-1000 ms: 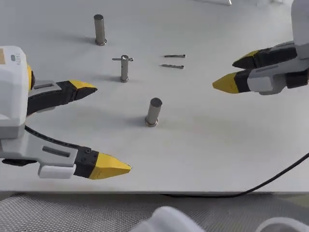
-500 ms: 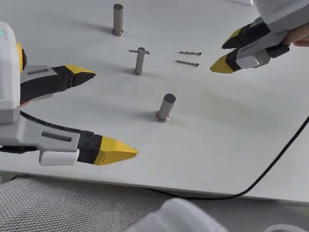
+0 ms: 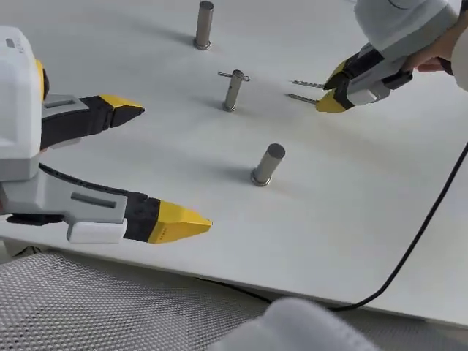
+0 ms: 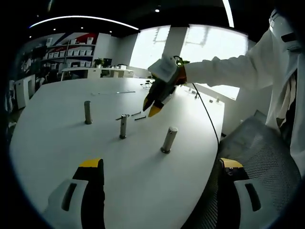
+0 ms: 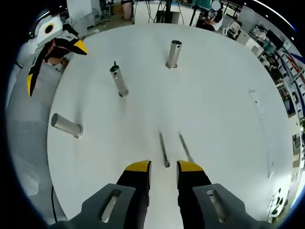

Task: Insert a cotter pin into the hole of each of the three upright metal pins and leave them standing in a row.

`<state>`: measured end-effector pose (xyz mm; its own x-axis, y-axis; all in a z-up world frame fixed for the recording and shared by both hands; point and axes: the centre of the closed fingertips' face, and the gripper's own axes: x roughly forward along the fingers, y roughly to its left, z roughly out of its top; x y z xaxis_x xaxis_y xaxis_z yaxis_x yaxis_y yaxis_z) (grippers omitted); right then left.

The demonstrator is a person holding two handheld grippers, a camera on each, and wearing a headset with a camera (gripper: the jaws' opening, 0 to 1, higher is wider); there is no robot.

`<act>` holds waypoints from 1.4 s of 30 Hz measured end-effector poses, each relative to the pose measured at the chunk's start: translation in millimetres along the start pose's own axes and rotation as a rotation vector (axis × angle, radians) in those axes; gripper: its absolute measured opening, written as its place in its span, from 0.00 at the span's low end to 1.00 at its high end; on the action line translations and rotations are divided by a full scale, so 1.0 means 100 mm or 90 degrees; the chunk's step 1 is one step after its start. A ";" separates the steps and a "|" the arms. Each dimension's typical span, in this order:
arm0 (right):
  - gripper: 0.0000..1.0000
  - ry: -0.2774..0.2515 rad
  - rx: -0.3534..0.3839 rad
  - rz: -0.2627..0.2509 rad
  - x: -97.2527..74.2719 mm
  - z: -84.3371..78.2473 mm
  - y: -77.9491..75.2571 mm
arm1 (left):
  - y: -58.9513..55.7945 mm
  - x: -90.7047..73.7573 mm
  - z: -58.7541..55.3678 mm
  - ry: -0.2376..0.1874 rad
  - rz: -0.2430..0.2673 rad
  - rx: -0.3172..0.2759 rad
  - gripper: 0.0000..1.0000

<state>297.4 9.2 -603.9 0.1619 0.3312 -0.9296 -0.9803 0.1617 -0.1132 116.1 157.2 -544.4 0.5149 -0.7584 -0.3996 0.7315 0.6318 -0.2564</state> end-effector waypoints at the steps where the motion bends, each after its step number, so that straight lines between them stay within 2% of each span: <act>1: 0.15 0.002 -0.003 0.005 0.02 0.00 -0.01 | 0.00 0.01 -0.01 0.001 -0.002 -0.004 0.99; 6: 0.13 -0.002 0.004 0.018 0.08 0.05 -0.03 | 0.01 0.03 -0.03 0.004 -0.008 -0.003 0.99; 10: 0.05 0.006 -0.008 0.032 0.12 0.04 0.04 | -0.01 0.05 -0.01 -0.001 -0.013 -0.008 0.99; 15: 0.04 0.019 -0.021 0.034 0.12 0.05 0.06 | -0.05 0.07 -0.03 0.007 -0.020 -0.005 0.99; 17: 0.01 0.020 -0.030 0.045 0.12 0.05 0.10 | -0.06 0.08 -0.04 0.007 -0.021 -0.006 0.99; 18: 0.01 0.019 -0.031 0.046 0.11 0.06 0.12 | -0.05 0.08 -0.03 0.005 -0.019 -0.006 0.99; 20: 0.00 0.015 -0.067 0.050 0.11 0.06 0.09 | -0.04 0.09 -0.03 0.004 -0.015 -0.001 0.99; 23: 0.00 0.002 -0.052 0.055 0.10 0.04 0.09 | -0.01 0.10 -0.04 0.012 -0.013 0.006 0.99; 25: 0.00 -0.008 -0.059 0.049 0.10 0.02 0.07 | 0.00 0.10 -0.03 0.014 -0.013 0.013 0.99; 27: 0.00 -0.022 -0.029 0.052 0.08 0.02 0.07 | 0.00 0.10 -0.02 0.016 -0.013 0.014 0.97; 29: 0.00 -0.036 -0.059 0.047 0.07 0.03 0.08 | 0.01 0.09 0.00 0.017 -0.011 0.017 0.97; 33: 0.00 -0.030 -0.071 0.027 0.06 0.02 0.09 | 0.01 0.09 0.04 0.014 -0.010 0.022 0.96; 34: 0.00 -0.022 -0.088 0.017 0.04 0.00 0.08 | -0.01 0.10 0.05 0.017 -0.013 0.032 0.97; 36: 0.00 -0.021 -0.087 0.014 0.02 0.00 0.10 | -0.02 0.10 0.03 0.038 -0.015 0.043 0.97; 38: 0.00 -0.032 -0.091 0.008 -0.02 0.03 0.10 | -0.02 0.12 0.04 0.040 -0.013 0.059 0.99; 40: 0.00 -0.042 -0.097 0.002 -0.04 0.04 0.07 | -0.03 0.12 0.08 0.037 -0.016 0.057 0.99; 42: 0.00 -0.061 -0.118 -0.010 -0.12 0.11 0.08 | -0.03 0.12 0.14 0.027 -0.019 0.052 0.98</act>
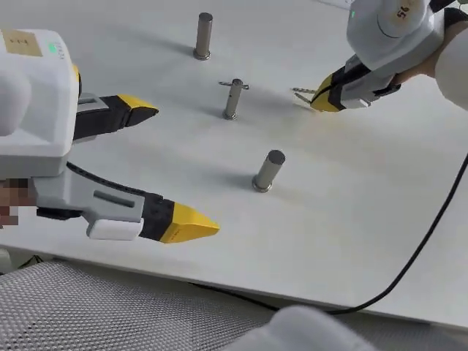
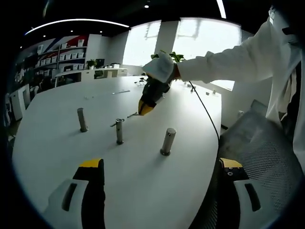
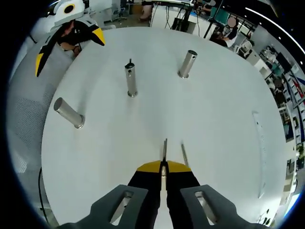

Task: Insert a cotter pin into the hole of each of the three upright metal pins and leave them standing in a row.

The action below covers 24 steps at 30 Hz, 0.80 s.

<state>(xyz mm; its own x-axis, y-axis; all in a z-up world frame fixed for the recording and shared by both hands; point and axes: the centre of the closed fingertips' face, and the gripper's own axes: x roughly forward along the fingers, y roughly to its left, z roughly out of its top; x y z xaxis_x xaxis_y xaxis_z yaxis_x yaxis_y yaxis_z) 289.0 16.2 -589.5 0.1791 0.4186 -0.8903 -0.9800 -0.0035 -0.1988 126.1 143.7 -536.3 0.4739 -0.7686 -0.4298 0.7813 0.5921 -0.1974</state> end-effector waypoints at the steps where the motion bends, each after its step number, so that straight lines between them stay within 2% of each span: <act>1: 0.00 -0.013 -0.003 -0.006 -0.06 0.04 0.01 | 0.01 -0.01 0.03 -0.004 0.000 -0.003 0.98; 4: 0.00 -0.045 -0.016 -0.030 -0.17 0.11 -0.03 | 0.06 -0.01 0.12 -0.014 0.007 -0.009 0.96; 6: 0.00 -0.065 -0.024 -0.045 -0.28 0.17 0.00 | 0.08 -0.01 0.21 -0.034 0.002 -0.032 0.92; 8: 0.00 -0.074 -0.043 -0.063 -0.39 0.20 0.07 | 0.11 0.00 0.32 -0.058 0.000 -0.044 0.85; 10: 0.00 -0.083 -0.045 -0.072 -0.44 0.23 0.10 | 0.13 0.01 0.38 -0.069 0.002 -0.039 0.80; 13: 0.00 -0.114 -0.043 -0.094 -0.58 0.32 0.18 | 0.16 0.08 0.54 -0.085 -0.009 -0.054 0.79; 15: 0.00 -0.121 -0.047 -0.102 -0.64 0.35 0.23 | 0.18 0.13 0.65 -0.098 -0.017 -0.073 0.75; 16: 0.00 -0.130 -0.048 -0.113 -0.68 0.39 0.26 | 0.19 0.16 0.71 -0.105 -0.023 -0.083 0.72; 18: 0.00 -0.158 -0.035 -0.110 -0.72 0.45 0.31 | 0.22 0.22 0.81 -0.118 -0.028 -0.098 0.67; 21: 0.00 -0.166 -0.049 -0.114 -0.80 0.52 0.46 | 0.27 0.33 0.85 -0.113 -0.042 -0.114 0.62; 23: 0.00 -0.169 -0.061 -0.117 -0.84 0.56 0.54 | 0.24 0.41 0.84 -0.094 -0.053 -0.113 0.55; 24: 0.00 -0.171 -0.069 -0.120 -0.85 0.58 0.57 | 0.24 0.44 0.86 -0.094 -0.053 -0.116 0.51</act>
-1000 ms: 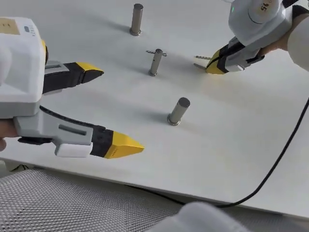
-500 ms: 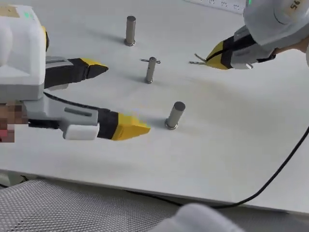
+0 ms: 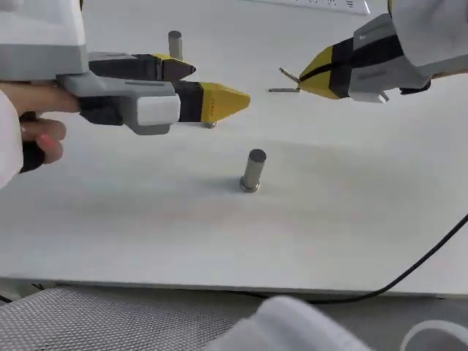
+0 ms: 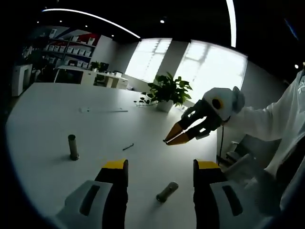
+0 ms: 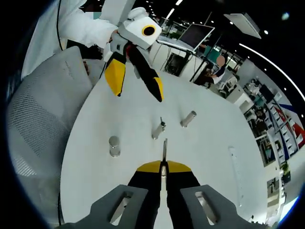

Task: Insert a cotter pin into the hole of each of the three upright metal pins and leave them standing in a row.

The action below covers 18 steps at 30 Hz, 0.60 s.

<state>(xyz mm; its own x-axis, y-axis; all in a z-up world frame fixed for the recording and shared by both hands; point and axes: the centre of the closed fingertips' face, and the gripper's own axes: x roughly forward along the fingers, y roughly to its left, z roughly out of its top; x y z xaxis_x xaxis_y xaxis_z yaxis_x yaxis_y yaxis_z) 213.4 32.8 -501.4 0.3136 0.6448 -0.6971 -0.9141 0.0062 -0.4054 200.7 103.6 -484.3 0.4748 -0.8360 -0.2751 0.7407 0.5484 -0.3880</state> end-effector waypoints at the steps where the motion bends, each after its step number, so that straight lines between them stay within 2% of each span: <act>1: 0.00 -0.002 -0.028 -0.017 0.00 0.02 -0.03 | 0.00 0.04 0.00 0.006 -0.004 -0.015 0.49; 4: 0.00 0.002 -0.056 -0.028 0.00 0.04 0.02 | -0.04 0.15 -0.03 0.019 -0.018 -0.047 0.47; 7: 0.00 -0.005 -0.064 -0.031 0.02 0.07 0.07 | -0.08 0.25 -0.06 0.029 -0.034 -0.059 0.43; 10: 0.00 -0.014 -0.069 -0.033 0.02 0.13 0.11 | -0.13 0.34 -0.06 0.029 -0.046 -0.079 0.38; 13: 0.00 -0.019 -0.073 -0.034 0.00 0.17 0.15 | -0.15 0.41 -0.08 0.036 -0.046 -0.083 0.35; 16: 0.00 -0.024 -0.082 -0.033 -0.01 0.22 0.17 | -0.19 0.47 -0.05 0.030 -0.056 -0.106 0.28; 18: 0.00 -0.021 -0.089 -0.033 -0.01 0.22 0.17 | -0.21 0.48 -0.04 0.026 -0.066 -0.116 0.20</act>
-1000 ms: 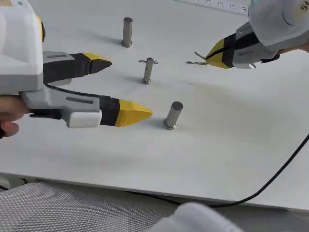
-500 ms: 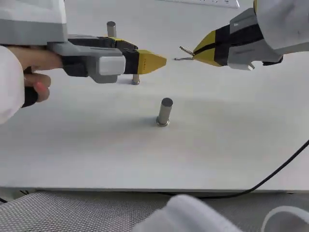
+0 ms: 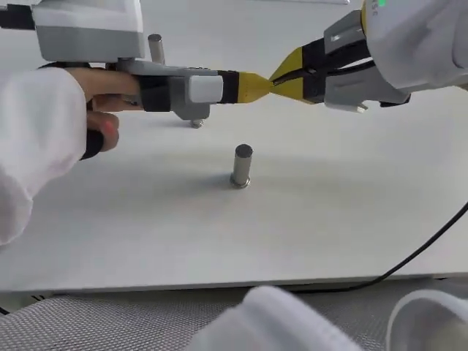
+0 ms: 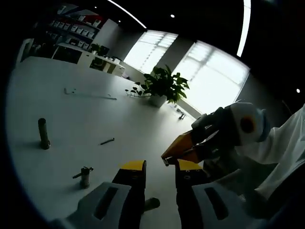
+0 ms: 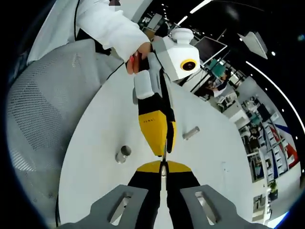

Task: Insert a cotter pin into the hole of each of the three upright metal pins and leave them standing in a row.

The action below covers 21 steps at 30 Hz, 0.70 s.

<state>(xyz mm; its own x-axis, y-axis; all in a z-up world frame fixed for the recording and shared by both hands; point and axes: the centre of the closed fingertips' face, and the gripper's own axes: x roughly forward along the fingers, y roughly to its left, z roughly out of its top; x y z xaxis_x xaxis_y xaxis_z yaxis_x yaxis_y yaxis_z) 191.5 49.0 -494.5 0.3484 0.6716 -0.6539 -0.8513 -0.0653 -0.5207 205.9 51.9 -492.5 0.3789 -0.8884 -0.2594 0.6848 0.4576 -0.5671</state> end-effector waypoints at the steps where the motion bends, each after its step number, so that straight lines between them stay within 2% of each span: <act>1: 0.00 -0.001 0.000 0.002 0.00 0.00 0.00 | -0.01 0.01 0.01 -0.002 -0.003 -0.009 0.18; 4: 0.00 -0.001 -0.004 -0.001 -0.01 0.01 -0.01 | -0.04 0.02 -0.01 0.005 -0.013 -0.032 0.14; 7: 0.00 0.002 -0.014 -0.002 -0.01 0.01 -0.01 | -0.03 0.02 0.01 -0.001 -0.011 -0.047 0.08; 10: 0.00 0.005 -0.022 -0.005 -0.01 0.02 -0.02 | -0.06 0.01 0.01 0.000 -0.019 -0.052 0.04; 21: 0.00 0.001 -0.031 -0.009 -0.04 0.09 -0.02 | -0.10 -0.02 -0.01 0.007 -0.030 -0.071 0.02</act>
<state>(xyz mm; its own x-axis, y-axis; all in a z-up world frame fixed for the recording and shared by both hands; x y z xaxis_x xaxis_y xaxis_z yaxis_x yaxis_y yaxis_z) 188.6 53.4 -486.2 0.3614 0.6719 -0.6465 -0.8257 -0.0914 -0.5566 197.9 48.8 -486.7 0.3414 -0.9091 -0.2388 0.6282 0.4097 -0.6615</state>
